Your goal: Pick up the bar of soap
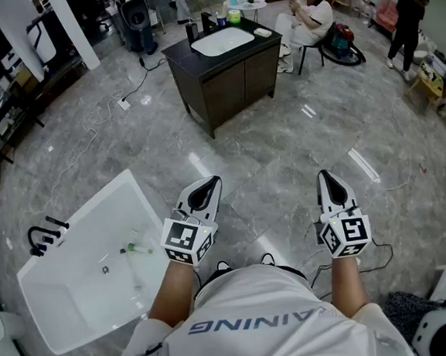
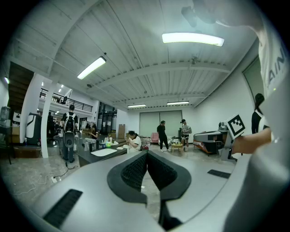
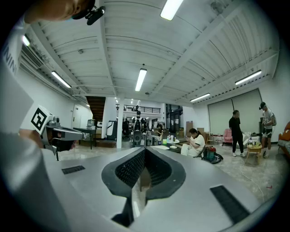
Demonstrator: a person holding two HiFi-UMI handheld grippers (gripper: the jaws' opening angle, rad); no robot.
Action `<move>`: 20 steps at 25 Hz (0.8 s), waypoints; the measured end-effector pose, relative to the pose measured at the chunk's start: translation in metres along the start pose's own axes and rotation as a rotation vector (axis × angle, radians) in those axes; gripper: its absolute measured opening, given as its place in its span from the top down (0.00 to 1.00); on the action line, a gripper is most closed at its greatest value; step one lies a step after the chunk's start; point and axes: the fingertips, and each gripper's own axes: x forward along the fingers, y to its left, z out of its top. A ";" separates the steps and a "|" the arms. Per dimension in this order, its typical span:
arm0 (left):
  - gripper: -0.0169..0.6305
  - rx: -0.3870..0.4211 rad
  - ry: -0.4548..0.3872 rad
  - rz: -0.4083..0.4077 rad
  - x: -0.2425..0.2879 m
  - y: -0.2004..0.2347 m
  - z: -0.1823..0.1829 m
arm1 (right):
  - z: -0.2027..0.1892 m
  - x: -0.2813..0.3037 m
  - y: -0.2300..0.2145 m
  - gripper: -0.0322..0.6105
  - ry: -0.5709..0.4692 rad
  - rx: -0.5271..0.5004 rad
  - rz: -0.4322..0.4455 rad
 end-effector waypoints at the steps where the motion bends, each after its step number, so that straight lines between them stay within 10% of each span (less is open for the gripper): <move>1: 0.96 0.002 0.002 -0.003 0.000 -0.001 0.000 | 0.000 -0.001 0.000 0.92 0.002 -0.001 0.000; 20: 0.96 -0.033 0.007 -0.021 0.007 -0.009 -0.008 | -0.005 0.002 0.009 0.92 0.006 0.004 0.061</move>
